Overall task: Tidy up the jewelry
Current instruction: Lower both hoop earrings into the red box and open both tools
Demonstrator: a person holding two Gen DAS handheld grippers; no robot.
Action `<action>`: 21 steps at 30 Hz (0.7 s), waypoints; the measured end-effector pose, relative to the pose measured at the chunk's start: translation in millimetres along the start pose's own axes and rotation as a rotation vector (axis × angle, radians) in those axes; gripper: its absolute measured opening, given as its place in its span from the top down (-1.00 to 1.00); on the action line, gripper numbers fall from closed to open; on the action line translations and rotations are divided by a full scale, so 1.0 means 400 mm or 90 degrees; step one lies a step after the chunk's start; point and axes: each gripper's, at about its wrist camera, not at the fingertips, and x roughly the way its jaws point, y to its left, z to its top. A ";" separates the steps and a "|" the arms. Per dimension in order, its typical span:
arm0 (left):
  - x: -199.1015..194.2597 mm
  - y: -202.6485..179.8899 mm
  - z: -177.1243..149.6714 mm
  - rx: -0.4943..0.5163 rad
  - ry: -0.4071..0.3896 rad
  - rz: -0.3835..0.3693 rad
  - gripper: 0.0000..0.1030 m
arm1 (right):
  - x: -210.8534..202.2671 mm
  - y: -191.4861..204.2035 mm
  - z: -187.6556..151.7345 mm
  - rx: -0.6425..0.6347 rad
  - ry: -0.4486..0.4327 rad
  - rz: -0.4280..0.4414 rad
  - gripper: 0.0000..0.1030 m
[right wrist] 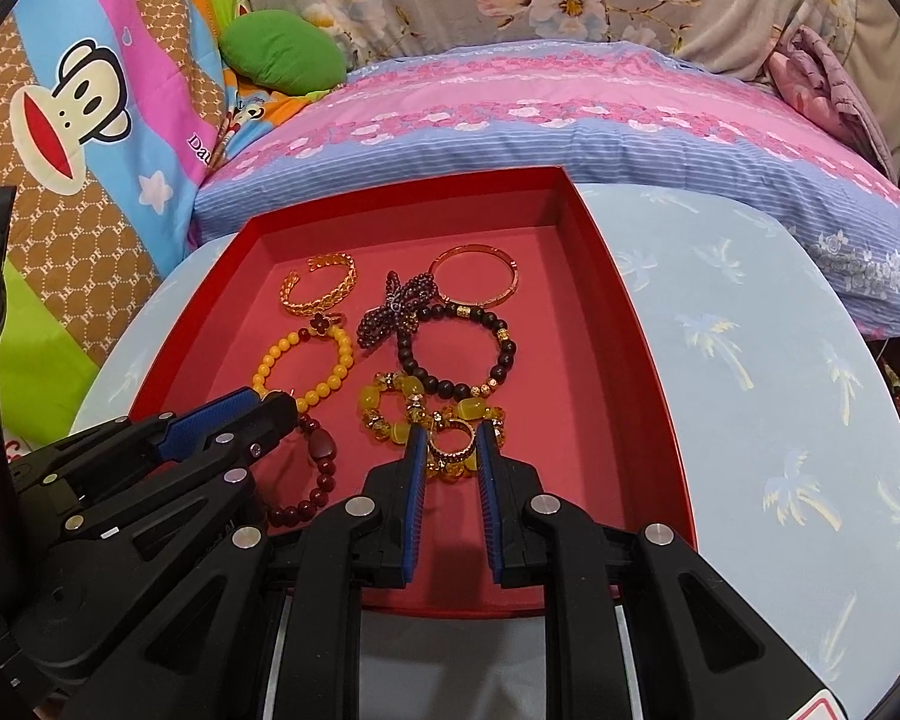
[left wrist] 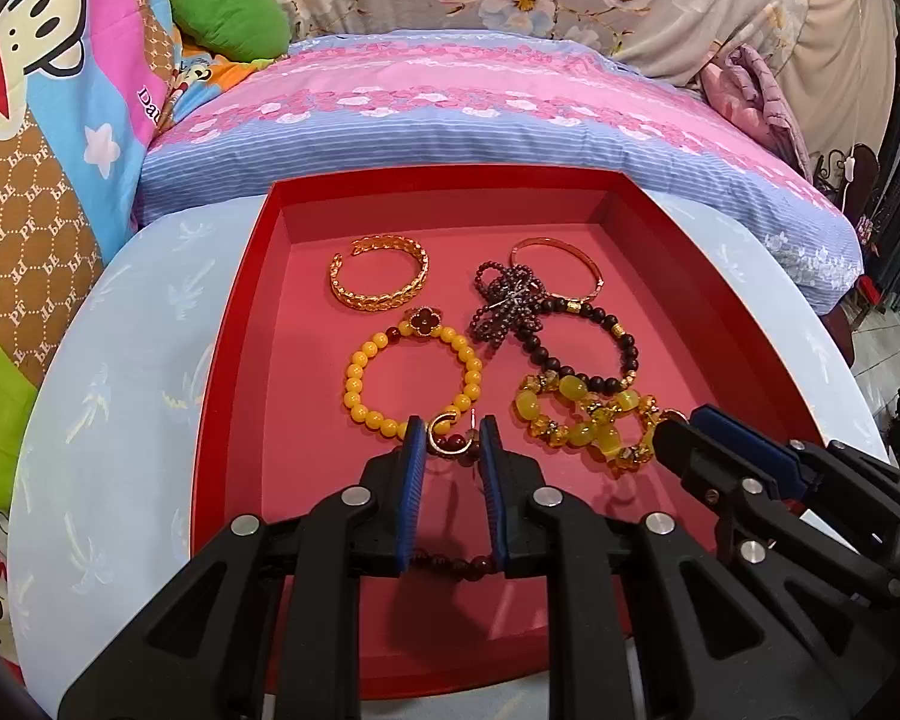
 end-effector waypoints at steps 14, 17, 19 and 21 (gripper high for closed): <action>-0.003 0.021 -0.038 -0.017 0.018 0.005 0.31 | -0.014 0.024 -0.030 -0.022 0.009 -0.019 0.63; -0.015 0.016 -0.049 -0.008 0.013 0.014 0.31 | -0.021 0.027 -0.040 -0.023 0.010 -0.017 0.62; -0.020 0.015 -0.055 -0.008 0.014 0.014 0.31 | -0.027 0.028 -0.046 -0.022 0.011 -0.017 0.60; -0.025 0.014 -0.060 -0.008 0.016 0.014 0.31 | -0.032 0.028 -0.052 -0.022 0.011 -0.018 0.60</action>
